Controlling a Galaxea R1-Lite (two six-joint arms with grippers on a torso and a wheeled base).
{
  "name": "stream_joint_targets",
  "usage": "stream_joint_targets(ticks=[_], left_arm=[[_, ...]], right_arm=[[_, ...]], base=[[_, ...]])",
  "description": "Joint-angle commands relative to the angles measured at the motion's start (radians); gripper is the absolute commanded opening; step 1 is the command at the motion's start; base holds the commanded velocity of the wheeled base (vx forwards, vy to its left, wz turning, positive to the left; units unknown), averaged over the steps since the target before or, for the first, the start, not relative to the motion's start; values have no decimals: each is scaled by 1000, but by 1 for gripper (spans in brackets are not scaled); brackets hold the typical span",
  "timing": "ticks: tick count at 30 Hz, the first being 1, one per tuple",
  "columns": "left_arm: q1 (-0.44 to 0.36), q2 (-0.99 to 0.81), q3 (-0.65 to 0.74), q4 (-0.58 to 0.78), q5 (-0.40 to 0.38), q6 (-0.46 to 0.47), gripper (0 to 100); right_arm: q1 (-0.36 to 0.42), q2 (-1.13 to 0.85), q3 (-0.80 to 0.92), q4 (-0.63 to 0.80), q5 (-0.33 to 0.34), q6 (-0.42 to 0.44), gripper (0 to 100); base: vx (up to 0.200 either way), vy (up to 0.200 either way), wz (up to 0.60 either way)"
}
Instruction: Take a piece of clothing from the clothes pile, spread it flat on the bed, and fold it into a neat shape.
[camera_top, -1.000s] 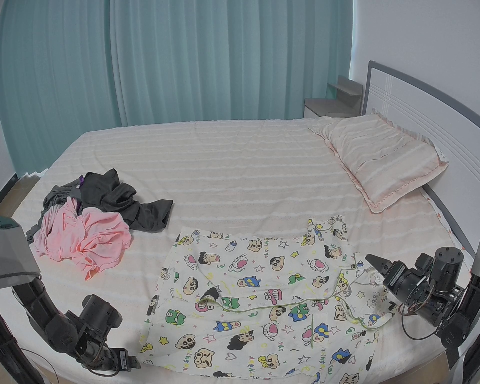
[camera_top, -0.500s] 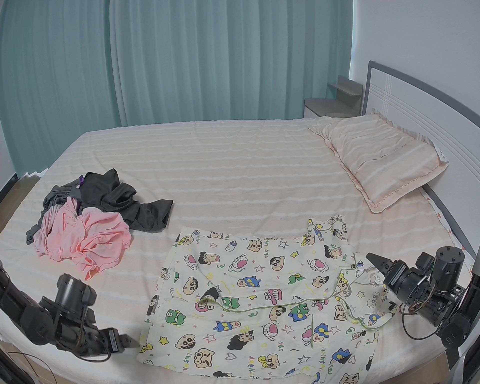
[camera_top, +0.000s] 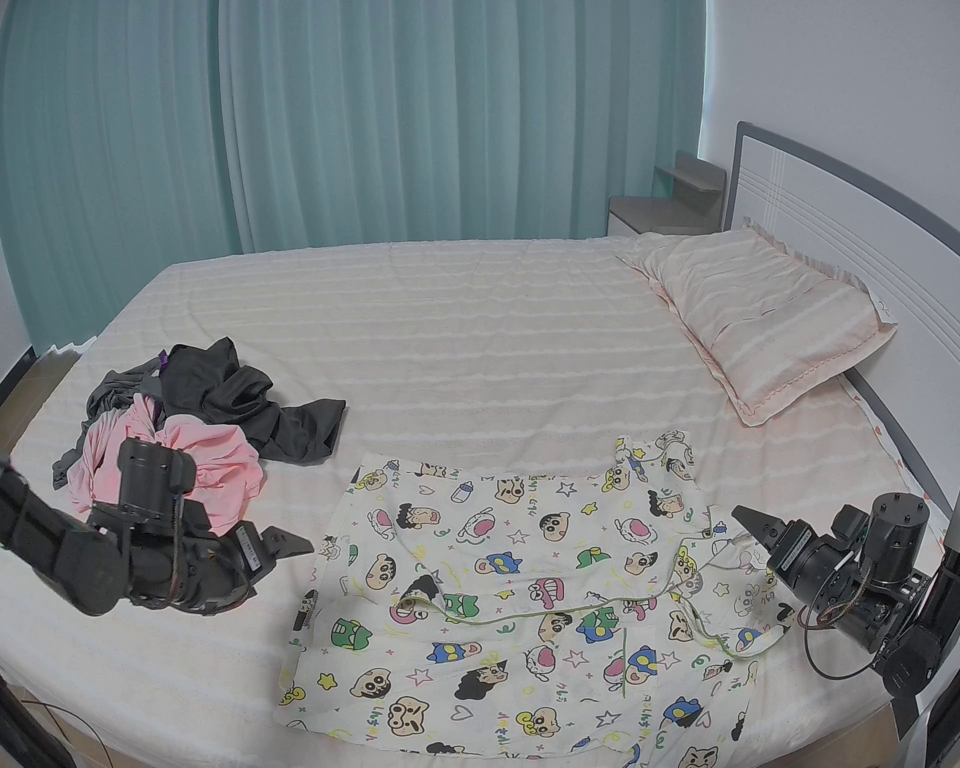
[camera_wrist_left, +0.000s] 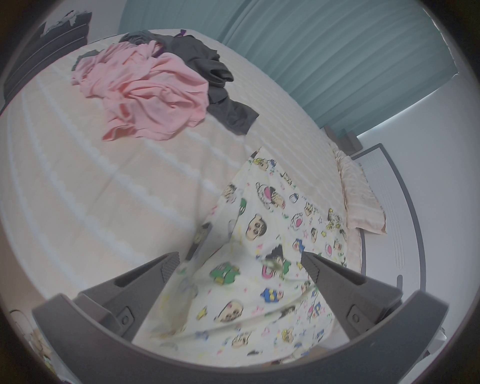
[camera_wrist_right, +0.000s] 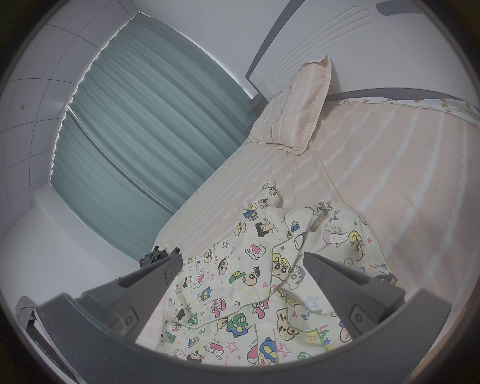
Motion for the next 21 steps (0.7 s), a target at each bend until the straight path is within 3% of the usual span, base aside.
stream_joint_targets(ticks=[1, 5, 14, 21], left_arm=[[-81, 313, -117, -203, 64, -37, 100], [-101, 422, -179, -291, 92, -39, 100], [-113, 514, -286, -298, 80, -36, 100], [-112, 520, -280, -300, 51, -34, 100]], right_arm=[[0, 0, 16, -1, 0, 0, 100], [2, 0, 16, -1, 0, 0, 100], [15, 0, 16, -1, -1, 2, 100], [15, 2, 16, -1, -1, 2, 100]], base=[[0, 0, 0], [0, 0, 0], [0, 0, 0], [0, 0, 0]])
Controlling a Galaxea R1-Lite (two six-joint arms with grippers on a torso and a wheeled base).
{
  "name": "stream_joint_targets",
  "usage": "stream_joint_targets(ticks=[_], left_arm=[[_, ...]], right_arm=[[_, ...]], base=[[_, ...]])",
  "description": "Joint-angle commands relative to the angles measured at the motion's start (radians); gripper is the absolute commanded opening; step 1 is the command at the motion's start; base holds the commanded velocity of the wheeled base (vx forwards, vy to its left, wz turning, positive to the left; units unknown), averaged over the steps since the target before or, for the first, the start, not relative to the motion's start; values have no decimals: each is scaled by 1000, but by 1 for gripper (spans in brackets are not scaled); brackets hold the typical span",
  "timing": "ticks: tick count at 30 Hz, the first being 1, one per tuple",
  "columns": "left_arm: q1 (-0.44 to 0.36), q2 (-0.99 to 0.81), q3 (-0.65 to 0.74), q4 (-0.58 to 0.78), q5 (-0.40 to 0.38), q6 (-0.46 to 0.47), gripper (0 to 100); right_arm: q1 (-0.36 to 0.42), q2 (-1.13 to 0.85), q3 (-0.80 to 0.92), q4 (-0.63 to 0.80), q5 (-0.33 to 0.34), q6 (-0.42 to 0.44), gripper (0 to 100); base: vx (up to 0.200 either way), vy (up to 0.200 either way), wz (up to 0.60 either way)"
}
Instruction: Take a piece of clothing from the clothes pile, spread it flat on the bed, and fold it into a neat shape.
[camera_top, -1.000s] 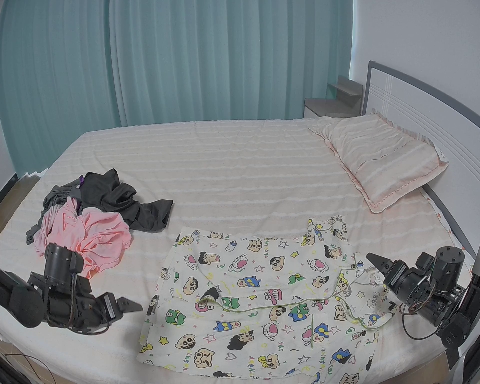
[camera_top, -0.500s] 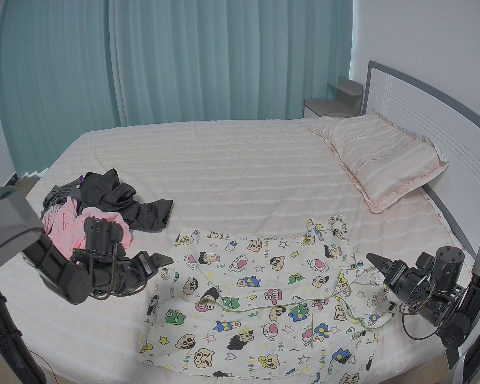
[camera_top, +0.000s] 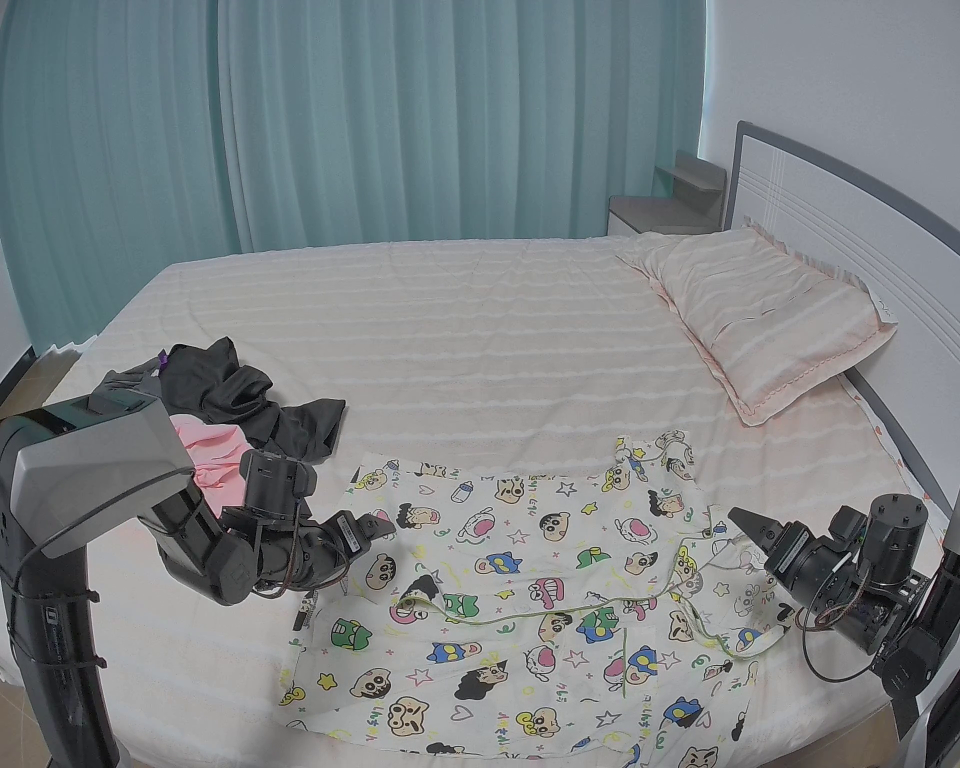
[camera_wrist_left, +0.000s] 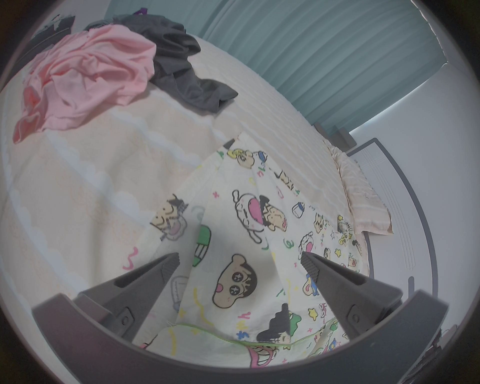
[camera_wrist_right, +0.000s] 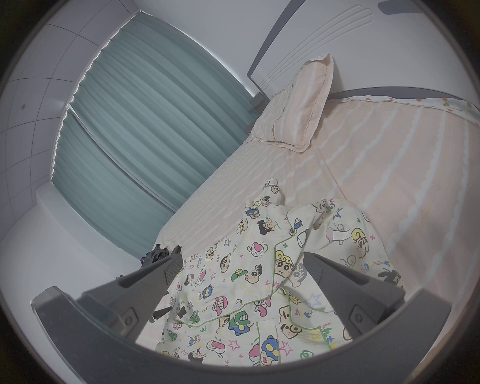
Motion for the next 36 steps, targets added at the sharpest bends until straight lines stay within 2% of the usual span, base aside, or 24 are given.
stream_joint_targets(ticks=[1, 14, 15, 29, 36], left_arm=[[-2, 25, 5, 0, -5, 4, 100], [-2, 36, 4, 0, -9, 9, 100], [-4, 36, 4, -2, -9, 9, 0], [30, 13, 35, 2, -5, 13, 0], [76, -24, 74, 2, -3, 93, 0]], right_arm=[[3, 2, 16, -1, 0, 0, 100], [1, 5, 16, -1, 1, 0, 100], [1, 6, 16, -1, 1, 0, 100], [1, 8, 16, -1, 1, 2, 100], [1, 8, 16, -1, 1, 2, 100]], base=[[0, 0, 0], [0, 0, 0], [0, 0, 0], [0, 0, 0], [0, 0, 0]])
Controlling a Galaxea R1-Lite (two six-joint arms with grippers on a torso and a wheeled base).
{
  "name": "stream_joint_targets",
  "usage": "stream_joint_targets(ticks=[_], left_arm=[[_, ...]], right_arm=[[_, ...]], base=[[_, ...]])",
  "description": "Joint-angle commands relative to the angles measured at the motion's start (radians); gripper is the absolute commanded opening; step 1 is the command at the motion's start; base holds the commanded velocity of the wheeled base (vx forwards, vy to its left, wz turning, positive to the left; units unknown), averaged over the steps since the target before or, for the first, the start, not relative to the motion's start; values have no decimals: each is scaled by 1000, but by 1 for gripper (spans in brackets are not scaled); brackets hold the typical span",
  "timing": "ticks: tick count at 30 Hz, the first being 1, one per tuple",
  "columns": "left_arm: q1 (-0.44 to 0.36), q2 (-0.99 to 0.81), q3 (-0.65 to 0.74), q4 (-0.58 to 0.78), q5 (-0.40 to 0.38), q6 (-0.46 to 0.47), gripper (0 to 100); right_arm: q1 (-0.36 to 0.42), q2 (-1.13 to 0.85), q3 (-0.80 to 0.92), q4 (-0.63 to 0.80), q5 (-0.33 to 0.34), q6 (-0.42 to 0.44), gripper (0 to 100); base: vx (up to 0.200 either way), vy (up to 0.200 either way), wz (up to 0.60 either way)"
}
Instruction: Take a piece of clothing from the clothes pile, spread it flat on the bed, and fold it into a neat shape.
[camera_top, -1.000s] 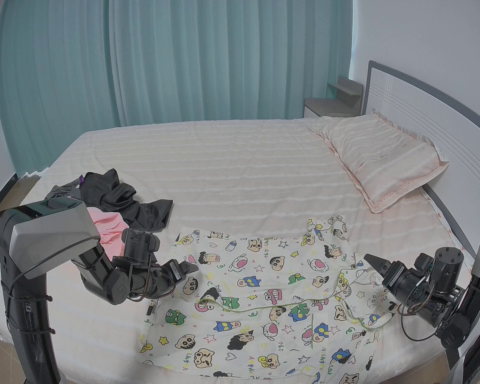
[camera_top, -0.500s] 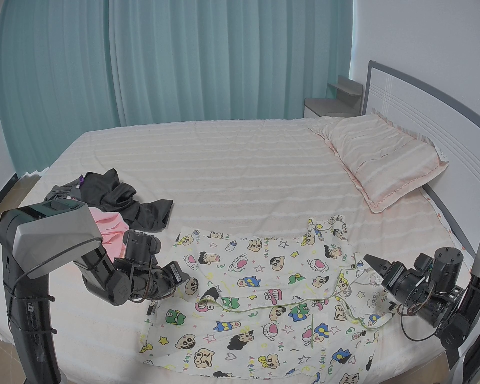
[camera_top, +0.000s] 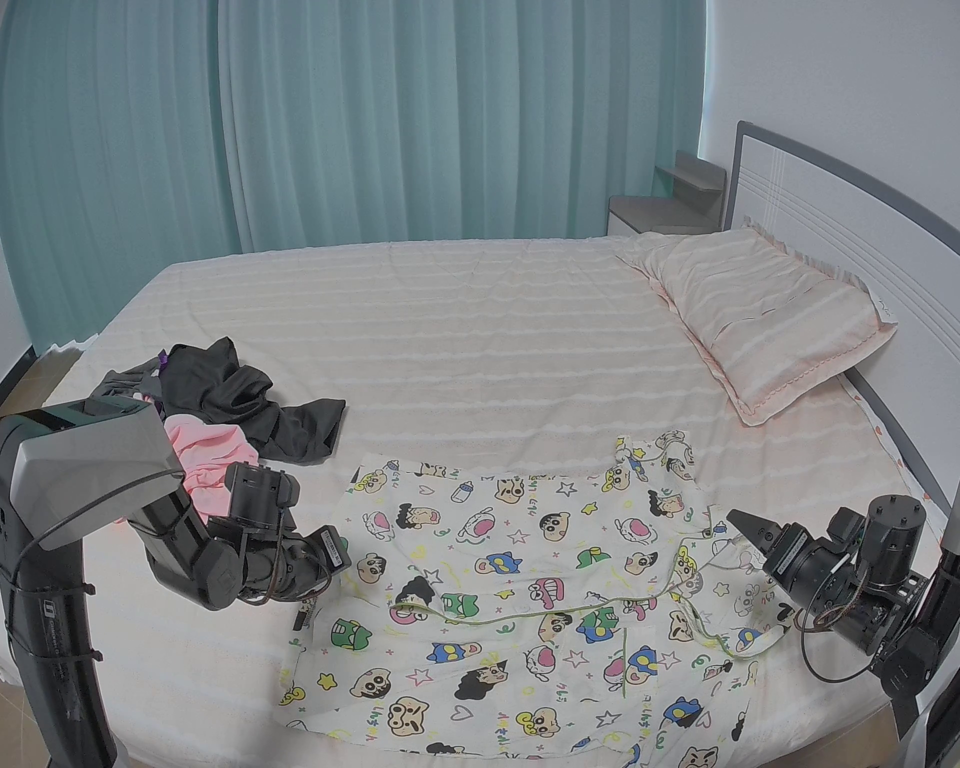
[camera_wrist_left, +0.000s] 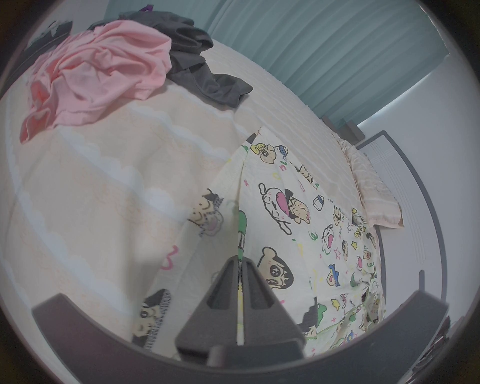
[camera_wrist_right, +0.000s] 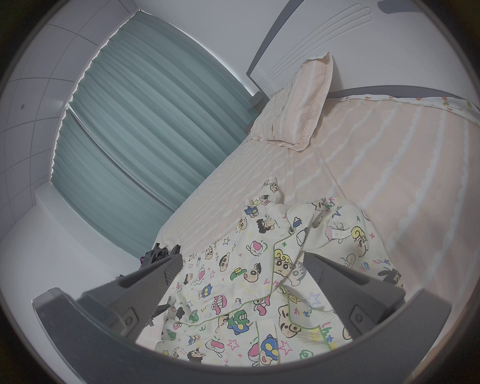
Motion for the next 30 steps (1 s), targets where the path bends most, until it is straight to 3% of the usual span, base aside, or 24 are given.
stream_joint_targets(ticks=[1, 10, 23, 24, 30], left_arm=[[36, -37, 28, 0, 1, 31, 0], [103, -43, 41, 1, 1, 95, 0], [103, -63, 71, 0, -42, 100, 0], [102, -72, 81, 0, -52, 98, 100], [99, -112, 119, 0, -86, 95, 100]], right_arm=[[0, 0, 16, -1, 0, 0, 100], [0, 0, 16, -1, 0, 0, 100], [0, -3, 16, -1, 0, 0, 100], [0, -1, 16, -1, 0, 0, 100], [0, -3, 16, -1, 0, 0, 100]], base=[[0, 0, 0], [0, 0, 0], [0, 0, 0], [0, 0, 0], [0, 0, 0]])
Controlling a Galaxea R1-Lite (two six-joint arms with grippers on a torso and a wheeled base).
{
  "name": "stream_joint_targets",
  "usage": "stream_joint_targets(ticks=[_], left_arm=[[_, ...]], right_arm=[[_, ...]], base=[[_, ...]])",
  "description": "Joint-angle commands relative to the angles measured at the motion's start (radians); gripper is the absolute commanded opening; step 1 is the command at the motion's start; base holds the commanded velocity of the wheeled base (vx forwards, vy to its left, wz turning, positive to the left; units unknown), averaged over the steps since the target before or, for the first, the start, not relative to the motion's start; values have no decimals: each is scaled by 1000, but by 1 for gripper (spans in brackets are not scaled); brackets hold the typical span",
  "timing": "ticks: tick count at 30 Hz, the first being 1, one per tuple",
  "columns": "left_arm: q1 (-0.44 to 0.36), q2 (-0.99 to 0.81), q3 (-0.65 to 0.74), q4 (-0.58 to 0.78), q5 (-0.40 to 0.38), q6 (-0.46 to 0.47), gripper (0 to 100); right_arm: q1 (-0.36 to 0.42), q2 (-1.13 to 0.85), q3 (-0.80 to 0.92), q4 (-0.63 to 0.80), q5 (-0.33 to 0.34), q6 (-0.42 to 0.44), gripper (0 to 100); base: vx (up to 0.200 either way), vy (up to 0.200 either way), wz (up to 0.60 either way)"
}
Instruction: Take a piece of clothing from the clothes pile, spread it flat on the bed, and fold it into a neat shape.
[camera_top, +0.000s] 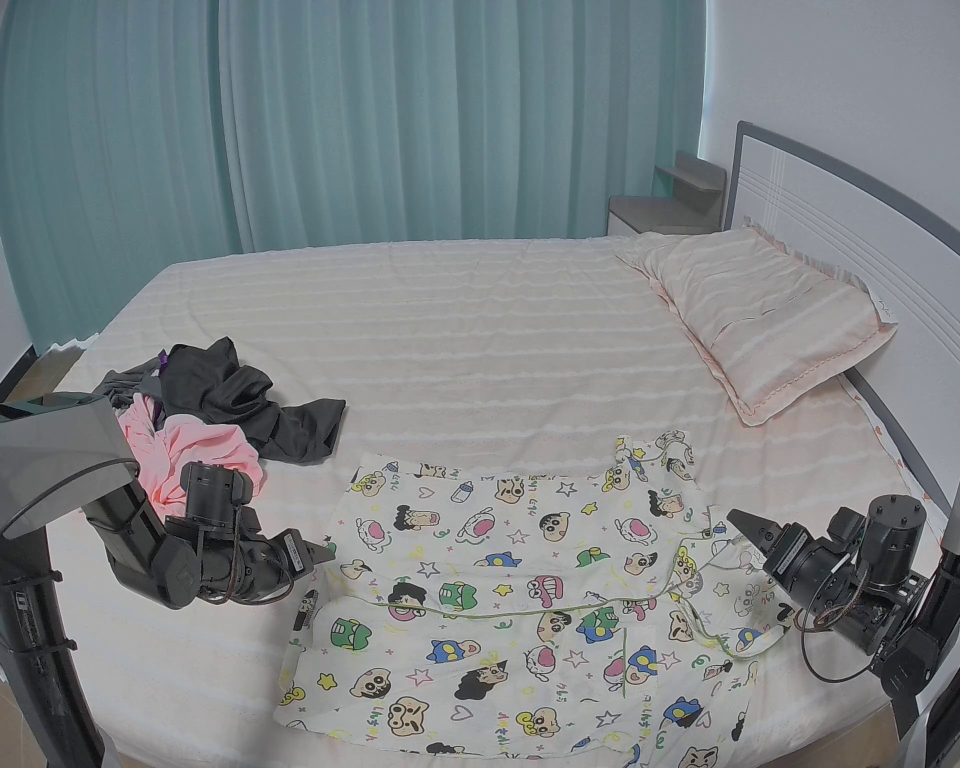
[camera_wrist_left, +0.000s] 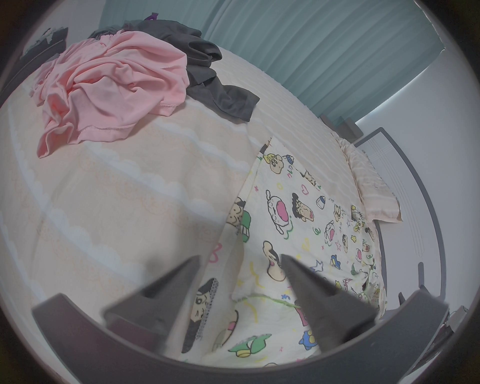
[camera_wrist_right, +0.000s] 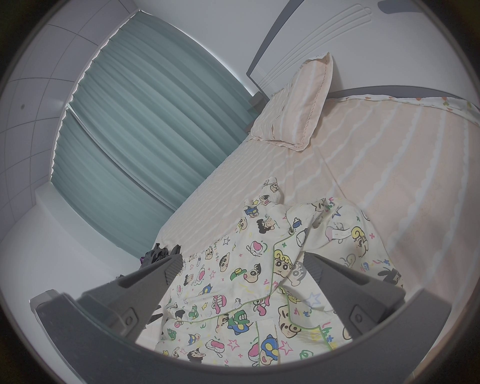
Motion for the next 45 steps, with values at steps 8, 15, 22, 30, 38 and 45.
stream_joint_targets(ticks=[8, 15, 22, 30, 38, 45], left_arm=[[-30, -43, 39, 0, -72, -24, 100], [-91, -28, 22, -3, -96, -61, 100], [-94, 41, 13, -66, -85, -52, 100], [-96, 71, 22, -125, -82, -57, 100], [-85, 74, 17, -126, -59, -55, 0], [-60, 69, 34, -123, -58, -55, 0]], right_arm=[[0, 1, 16, -1, 0, 0, 100], [0, 3, 16, -1, 0, 0, 100], [0, 1, 16, -1, 0, 0, 100], [0, 3, 16, -1, 0, 0, 100], [0, 4, 16, -1, 0, 0, 100], [-1, 6, 16, -1, 0, 2, 100]], base=[[0, 0, 0], [0, 0, 0], [0, 0, 0], [0, 0, 0], [0, 0, 0], [0, 0, 0]])
